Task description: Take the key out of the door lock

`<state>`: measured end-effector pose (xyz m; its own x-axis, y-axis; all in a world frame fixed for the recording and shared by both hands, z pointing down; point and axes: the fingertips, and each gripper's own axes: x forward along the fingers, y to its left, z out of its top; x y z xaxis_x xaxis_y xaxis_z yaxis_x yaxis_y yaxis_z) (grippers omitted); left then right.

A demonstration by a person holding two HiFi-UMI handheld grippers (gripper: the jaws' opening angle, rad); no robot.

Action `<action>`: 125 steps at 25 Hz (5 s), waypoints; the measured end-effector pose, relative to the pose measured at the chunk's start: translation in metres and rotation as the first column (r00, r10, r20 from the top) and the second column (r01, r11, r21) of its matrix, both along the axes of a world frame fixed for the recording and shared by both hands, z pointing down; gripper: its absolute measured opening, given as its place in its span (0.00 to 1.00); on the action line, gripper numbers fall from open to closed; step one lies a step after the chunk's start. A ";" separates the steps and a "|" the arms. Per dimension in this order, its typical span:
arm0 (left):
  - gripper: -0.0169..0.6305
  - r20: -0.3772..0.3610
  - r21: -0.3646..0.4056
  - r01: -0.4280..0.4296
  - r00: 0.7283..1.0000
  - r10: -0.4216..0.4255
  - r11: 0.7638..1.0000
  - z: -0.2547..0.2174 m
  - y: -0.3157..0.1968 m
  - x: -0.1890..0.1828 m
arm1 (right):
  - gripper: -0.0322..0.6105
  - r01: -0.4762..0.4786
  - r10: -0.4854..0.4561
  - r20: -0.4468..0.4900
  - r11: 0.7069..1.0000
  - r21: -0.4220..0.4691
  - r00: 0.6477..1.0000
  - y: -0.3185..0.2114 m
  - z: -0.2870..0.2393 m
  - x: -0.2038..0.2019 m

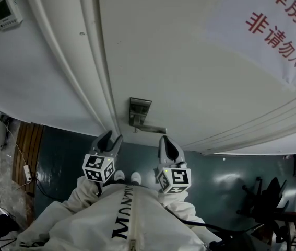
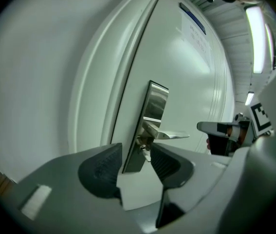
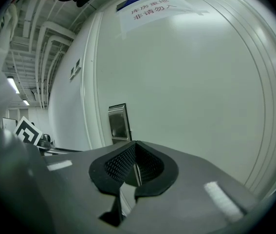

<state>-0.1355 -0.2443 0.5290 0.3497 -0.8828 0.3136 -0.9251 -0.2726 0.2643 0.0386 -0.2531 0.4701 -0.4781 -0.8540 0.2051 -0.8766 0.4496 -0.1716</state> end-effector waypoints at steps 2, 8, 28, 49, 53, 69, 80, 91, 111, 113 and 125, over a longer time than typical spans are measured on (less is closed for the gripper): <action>0.31 -0.044 -0.011 -0.002 0.999 0.001 1.000 0.002 -0.001 0.000 | 0.05 0.000 0.000 -0.004 1.000 -0.006 1.000 0.002 0.002 -0.001; 0.34 -0.327 -0.077 -0.009 0.945 -0.016 0.997 0.008 -0.004 0.006 | 0.05 -0.005 0.005 -0.016 1.000 -0.017 1.000 0.005 0.004 0.002; 0.29 -0.862 -0.227 0.032 0.459 -0.217 0.973 0.049 -0.017 0.050 | 0.05 0.031 -0.035 -0.066 0.998 -0.051 0.997 0.017 0.009 -0.003; 0.26 -0.914 -0.239 0.047 0.325 -0.241 0.970 0.066 -0.053 0.065 | 0.05 0.024 -0.027 -0.060 0.998 -0.058 0.998 0.023 0.010 0.008; 0.19 -0.914 -0.234 0.052 0.327 -0.238 0.971 0.066 -0.059 0.065 | 0.05 0.023 -0.026 -0.061 0.998 -0.057 0.998 0.024 0.009 0.009; 0.07 -0.901 -0.262 0.061 0.342 -0.267 0.963 0.072 -0.064 0.064 | 0.05 0.015 -0.019 -0.054 0.998 -0.069 0.998 0.025 0.014 0.013; 0.06 -0.901 -0.250 0.064 0.350 -0.256 0.966 0.072 -0.062 0.064 | 0.05 0.024 -0.028 -0.049 0.997 -0.075 0.998 0.026 0.015 0.012; 0.06 -0.905 -0.236 0.055 0.350 -0.240 0.970 0.071 -0.046 0.067 | 0.05 0.014 -0.017 -0.045 0.997 -0.079 0.999 0.027 0.017 0.017; 0.06 -0.729 -0.109 0.021 0.678 -0.094 0.994 0.046 -0.015 0.059 | 0.05 0.022 -0.023 -0.002 0.997 -0.078 1.000 0.023 0.020 0.015; 0.06 -0.660 -0.084 0.016 0.748 -0.068 0.996 0.042 -0.012 0.056 | 0.05 0.025 -0.025 0.003 0.997 -0.076 1.000 0.022 0.020 0.014; 0.06 -0.082 0.046 0.015 0.997 -0.011 0.999 0.027 0.001 0.021 | 0.05 0.021 -0.020 0.033 0.999 -0.050 0.999 0.014 0.017 0.012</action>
<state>-0.1142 -0.2435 0.5559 0.3609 -0.9003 0.2432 -0.9044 -0.2743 0.3268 0.0511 -0.2395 0.4875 -0.5024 -0.8331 0.2313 -0.8610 0.4574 -0.2224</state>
